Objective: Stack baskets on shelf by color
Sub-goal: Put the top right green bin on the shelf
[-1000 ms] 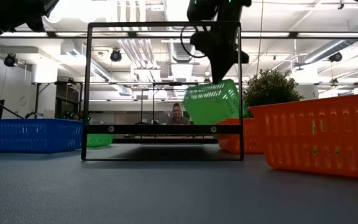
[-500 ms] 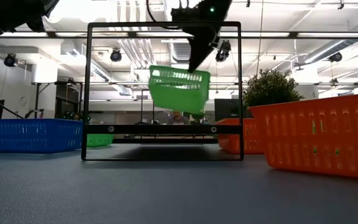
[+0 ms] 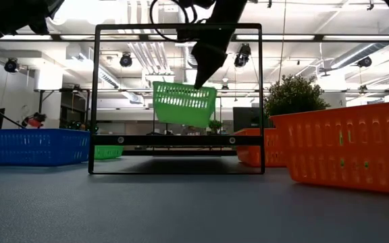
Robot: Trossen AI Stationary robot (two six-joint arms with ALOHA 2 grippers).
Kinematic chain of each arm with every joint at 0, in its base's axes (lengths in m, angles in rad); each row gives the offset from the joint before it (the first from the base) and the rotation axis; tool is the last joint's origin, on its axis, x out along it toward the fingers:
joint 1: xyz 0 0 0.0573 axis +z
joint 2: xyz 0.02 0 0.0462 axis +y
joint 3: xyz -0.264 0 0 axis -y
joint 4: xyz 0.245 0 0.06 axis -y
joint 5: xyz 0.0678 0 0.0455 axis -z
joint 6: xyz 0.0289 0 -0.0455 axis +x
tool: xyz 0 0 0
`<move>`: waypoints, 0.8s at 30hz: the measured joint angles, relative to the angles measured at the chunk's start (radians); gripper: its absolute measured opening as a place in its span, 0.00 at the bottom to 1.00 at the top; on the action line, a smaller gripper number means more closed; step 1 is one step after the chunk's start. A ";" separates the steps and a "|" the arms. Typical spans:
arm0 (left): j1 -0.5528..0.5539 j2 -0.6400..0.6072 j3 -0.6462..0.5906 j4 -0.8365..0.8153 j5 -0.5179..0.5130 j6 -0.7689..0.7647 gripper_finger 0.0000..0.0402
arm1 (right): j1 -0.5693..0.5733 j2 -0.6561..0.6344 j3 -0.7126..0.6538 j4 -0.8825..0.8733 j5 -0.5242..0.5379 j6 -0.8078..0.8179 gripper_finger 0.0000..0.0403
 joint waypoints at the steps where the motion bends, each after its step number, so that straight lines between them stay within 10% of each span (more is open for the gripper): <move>1: 0.000 0.000 0.000 0.000 0.000 0.000 0.00 | -0.004 0.005 0.000 0.004 0.000 -0.004 0.03; 24: 0.000 0.004 0.000 0.000 -0.004 0.000 0.00 | -0.040 0.115 0.000 0.085 0.055 -0.068 0.03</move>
